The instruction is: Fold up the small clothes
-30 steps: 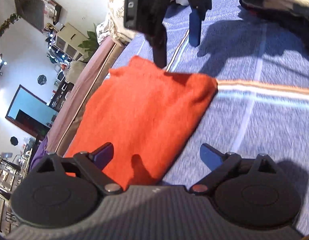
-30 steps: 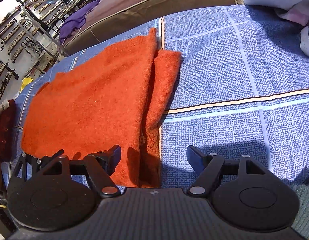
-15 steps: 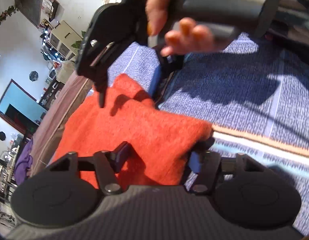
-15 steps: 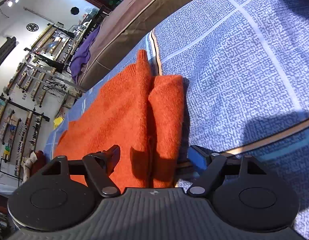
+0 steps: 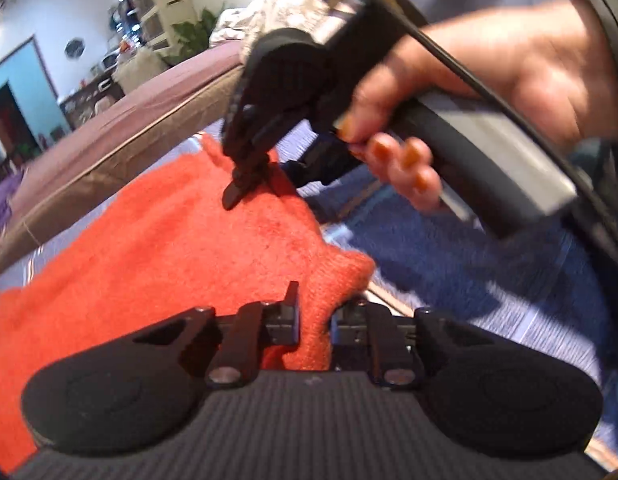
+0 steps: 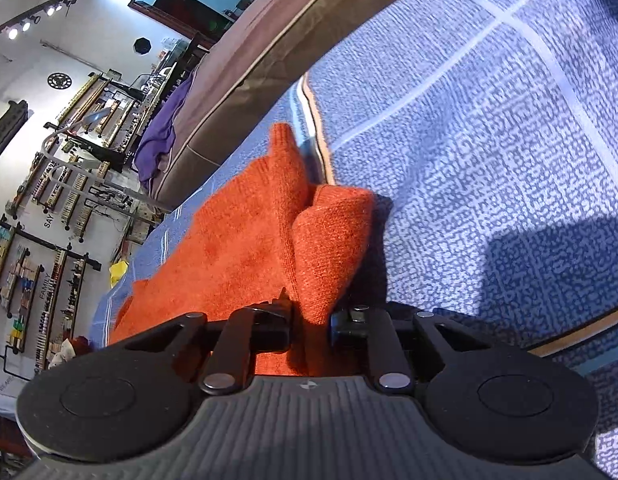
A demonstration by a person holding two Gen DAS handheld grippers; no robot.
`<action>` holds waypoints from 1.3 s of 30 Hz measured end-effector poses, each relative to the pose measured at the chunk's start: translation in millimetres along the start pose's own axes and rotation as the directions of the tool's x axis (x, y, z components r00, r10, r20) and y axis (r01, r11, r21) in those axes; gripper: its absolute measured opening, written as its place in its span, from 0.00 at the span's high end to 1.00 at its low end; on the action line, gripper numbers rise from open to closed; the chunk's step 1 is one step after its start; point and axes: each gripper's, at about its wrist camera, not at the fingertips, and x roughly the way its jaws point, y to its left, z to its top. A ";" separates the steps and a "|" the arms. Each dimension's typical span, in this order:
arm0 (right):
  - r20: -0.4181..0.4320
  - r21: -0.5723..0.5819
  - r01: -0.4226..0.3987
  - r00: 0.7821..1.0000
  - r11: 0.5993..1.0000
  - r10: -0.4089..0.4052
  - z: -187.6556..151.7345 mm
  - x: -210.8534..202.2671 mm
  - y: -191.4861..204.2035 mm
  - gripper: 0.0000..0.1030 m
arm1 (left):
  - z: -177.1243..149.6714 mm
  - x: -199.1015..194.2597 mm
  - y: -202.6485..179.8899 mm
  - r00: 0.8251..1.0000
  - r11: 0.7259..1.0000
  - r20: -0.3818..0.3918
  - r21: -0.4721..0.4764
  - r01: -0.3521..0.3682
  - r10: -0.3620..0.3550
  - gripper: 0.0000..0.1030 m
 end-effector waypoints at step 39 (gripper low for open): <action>-0.160 -0.251 -0.294 0.952 0.922 0.261 -75.5 136.1 256.1 0.00 | -261.9 -197.7 326.7 0.954 0.383 -0.061 -0.907 -0.176 0.293 0.12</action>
